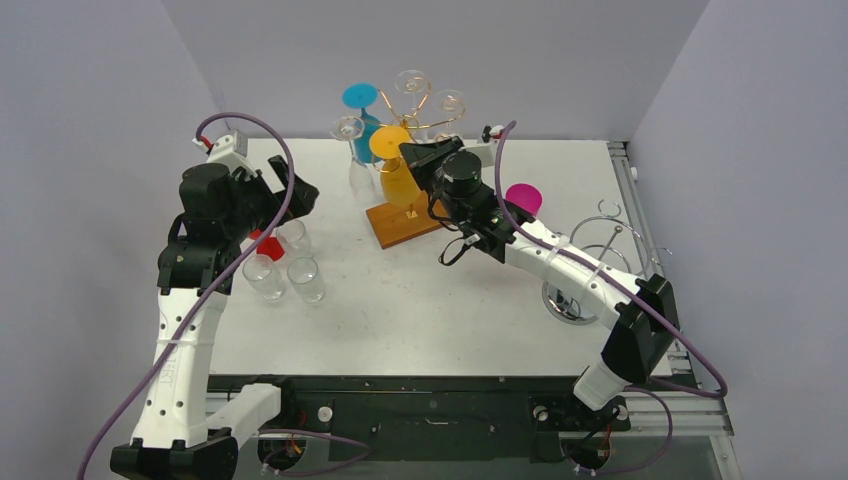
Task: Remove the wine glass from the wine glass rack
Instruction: Pick up the wine glass from the wine rack.
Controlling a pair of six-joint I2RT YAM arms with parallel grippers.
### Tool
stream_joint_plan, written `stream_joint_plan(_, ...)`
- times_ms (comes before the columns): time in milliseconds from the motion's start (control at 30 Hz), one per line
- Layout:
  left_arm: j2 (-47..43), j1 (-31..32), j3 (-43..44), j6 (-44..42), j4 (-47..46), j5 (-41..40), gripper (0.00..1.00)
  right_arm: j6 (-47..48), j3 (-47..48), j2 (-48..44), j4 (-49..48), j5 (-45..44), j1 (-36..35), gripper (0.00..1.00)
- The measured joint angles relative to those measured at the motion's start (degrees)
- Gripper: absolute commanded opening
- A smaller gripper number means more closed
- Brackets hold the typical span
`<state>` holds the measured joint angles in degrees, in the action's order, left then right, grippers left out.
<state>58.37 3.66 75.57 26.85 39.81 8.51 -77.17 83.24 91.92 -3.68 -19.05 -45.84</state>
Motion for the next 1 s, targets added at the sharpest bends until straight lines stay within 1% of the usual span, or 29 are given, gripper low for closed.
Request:
stream_joint_plan(567, 0.0, 0.4, 0.0, 0.3, -0.1, 0.9, 0.96, -0.1, -3.1, -2.9, 1.4, -5.4, 0.0, 0.0)
stream_joint_plan(1000, 0.0, 0.4, -0.6, 1.8, -0.8, 3.1, 0.96, -1.2, -9.2, -9.3, 0.7, -5.1, 0.0, 0.0)
